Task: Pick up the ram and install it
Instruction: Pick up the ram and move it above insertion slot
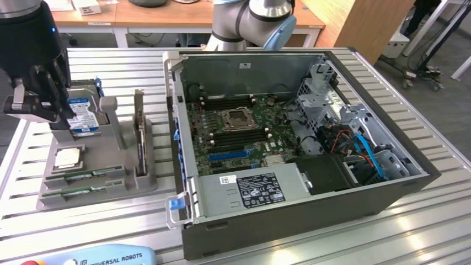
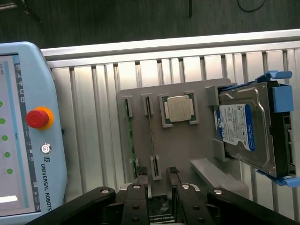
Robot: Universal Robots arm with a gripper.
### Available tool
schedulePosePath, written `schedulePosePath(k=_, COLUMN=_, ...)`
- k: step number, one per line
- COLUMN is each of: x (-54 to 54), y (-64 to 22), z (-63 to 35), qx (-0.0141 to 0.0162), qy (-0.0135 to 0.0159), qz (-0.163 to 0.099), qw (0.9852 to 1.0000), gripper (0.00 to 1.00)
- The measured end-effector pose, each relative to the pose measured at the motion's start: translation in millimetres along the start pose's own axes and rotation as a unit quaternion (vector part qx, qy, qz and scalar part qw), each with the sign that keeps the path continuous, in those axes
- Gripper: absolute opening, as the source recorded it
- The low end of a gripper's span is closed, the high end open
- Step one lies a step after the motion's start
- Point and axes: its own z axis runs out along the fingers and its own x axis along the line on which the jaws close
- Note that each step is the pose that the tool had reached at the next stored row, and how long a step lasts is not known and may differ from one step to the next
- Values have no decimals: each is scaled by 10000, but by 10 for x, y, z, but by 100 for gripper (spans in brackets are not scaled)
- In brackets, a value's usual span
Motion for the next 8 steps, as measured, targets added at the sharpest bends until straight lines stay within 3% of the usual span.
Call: schedulePosePath(k=8, x=3, y=-6, z=128, qx=-2, qy=3, qz=-69, qw=10000, gripper=30)
